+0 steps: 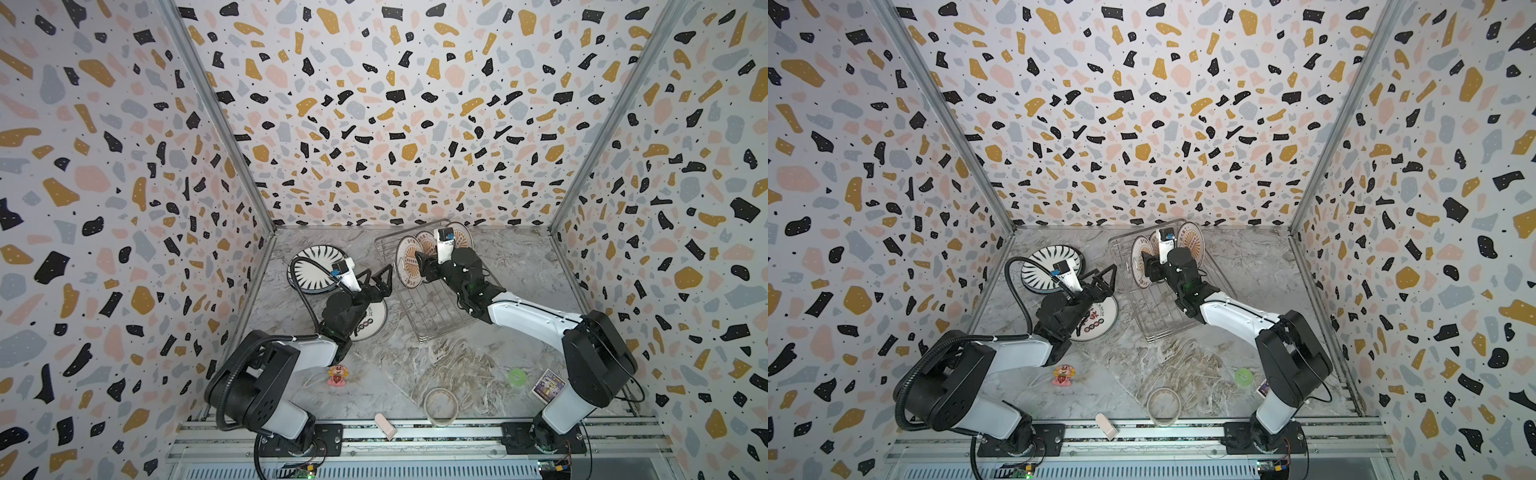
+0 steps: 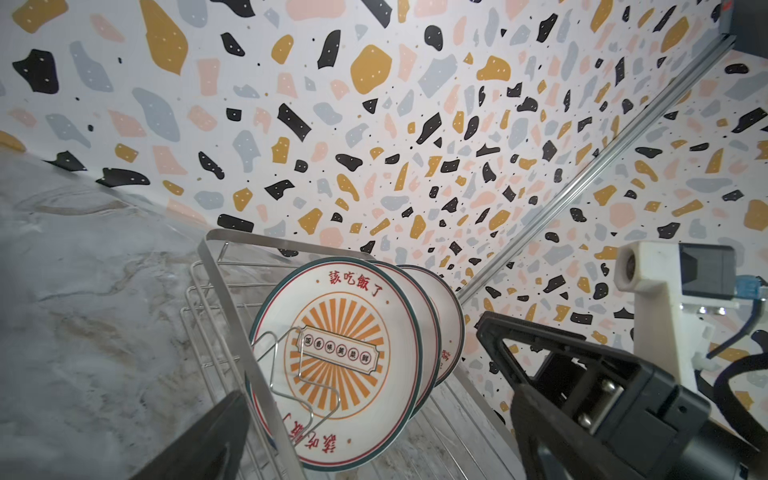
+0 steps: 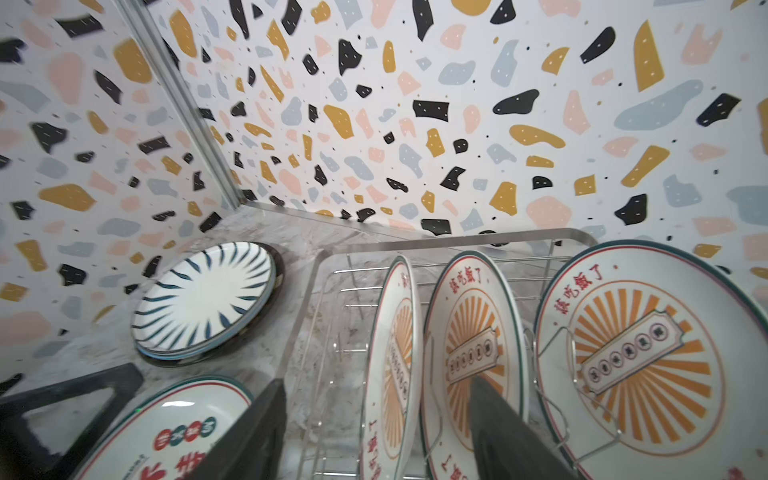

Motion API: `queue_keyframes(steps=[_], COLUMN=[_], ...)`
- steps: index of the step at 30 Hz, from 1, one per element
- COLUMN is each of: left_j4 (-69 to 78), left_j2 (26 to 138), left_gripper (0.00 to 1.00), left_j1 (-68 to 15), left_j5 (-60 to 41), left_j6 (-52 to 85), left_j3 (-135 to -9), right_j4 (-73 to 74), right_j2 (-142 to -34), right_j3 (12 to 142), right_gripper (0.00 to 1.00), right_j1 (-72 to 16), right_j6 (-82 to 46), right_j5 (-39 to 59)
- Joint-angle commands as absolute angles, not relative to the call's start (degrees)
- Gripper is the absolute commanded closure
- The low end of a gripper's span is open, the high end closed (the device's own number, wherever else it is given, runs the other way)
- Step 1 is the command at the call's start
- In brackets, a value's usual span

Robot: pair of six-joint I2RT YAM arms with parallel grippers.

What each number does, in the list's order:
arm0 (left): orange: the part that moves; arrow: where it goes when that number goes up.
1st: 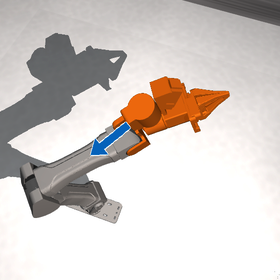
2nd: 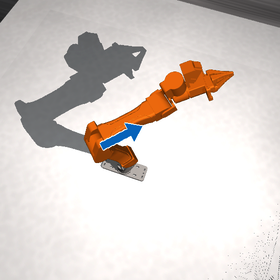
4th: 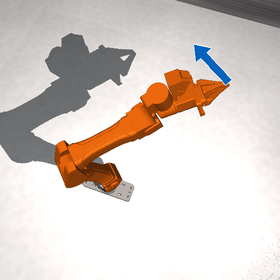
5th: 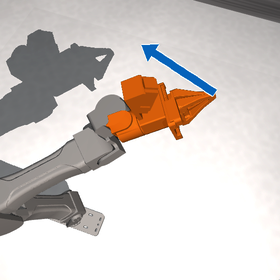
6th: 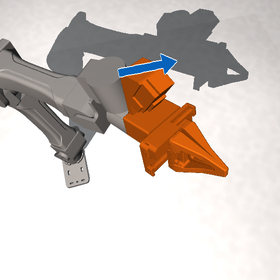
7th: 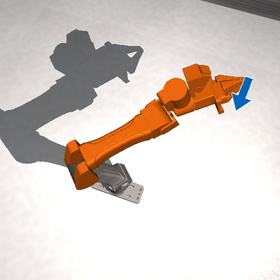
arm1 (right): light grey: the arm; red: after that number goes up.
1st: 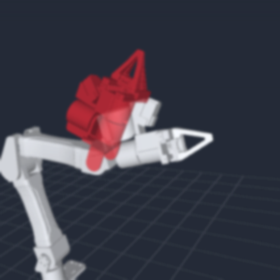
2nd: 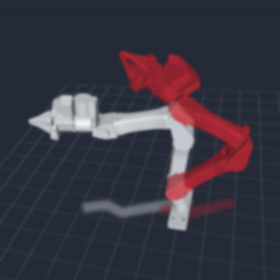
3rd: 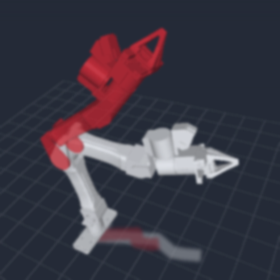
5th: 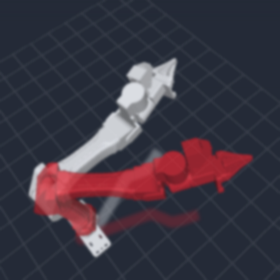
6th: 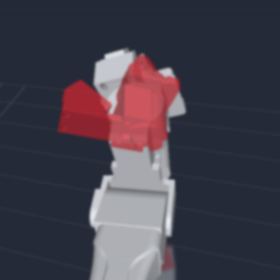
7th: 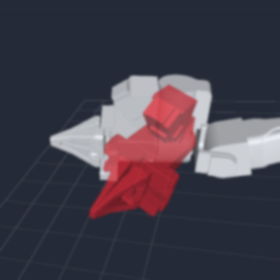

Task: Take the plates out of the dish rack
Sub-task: 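Reach the right gripper into the rack to a sunburst plate's rim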

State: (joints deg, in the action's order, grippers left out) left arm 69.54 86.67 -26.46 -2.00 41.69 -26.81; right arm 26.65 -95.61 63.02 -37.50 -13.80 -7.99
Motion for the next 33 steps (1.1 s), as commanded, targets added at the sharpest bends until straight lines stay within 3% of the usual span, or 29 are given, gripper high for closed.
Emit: queue_keyframes(steps=[1,7,10,23,33], left_j4=[76.3,72.7,72.3,68.7,67.4], left_j2=[86.7,84.7,82.8,76.0,72.9], left_gripper=[0.01,0.02,0.02,0.01,0.01], left_j1=[-26.8,-26.8,-26.8,-27.1,-28.7], left_j5=[-5.1,-3.6,-2.8,-1.7,-1.3], left_j6=[42.5,40.5,39.8,38.5,38.0], left_j3=[-26.5,-26.3,-24.9,-20.5,-18.9], right_j4=[22.4,19.0,17.8,17.6,19.2], right_j2=[-97.6,-103.6,-106.2,-111.4,-110.7], right_j3=[67.1,72.7,74.9,77.8,76.0], right_gripper=[0.41,0.5,0.61,0.72,0.75], right_j1=[-37.1,-37.1,-37.1,-38.4,-38.8], right_j6=[-14.1,-14.0,-14.1,-14.3,-14.6], right_j5=[-11.2,-13.2,-15.1,-20.0,-21.5])
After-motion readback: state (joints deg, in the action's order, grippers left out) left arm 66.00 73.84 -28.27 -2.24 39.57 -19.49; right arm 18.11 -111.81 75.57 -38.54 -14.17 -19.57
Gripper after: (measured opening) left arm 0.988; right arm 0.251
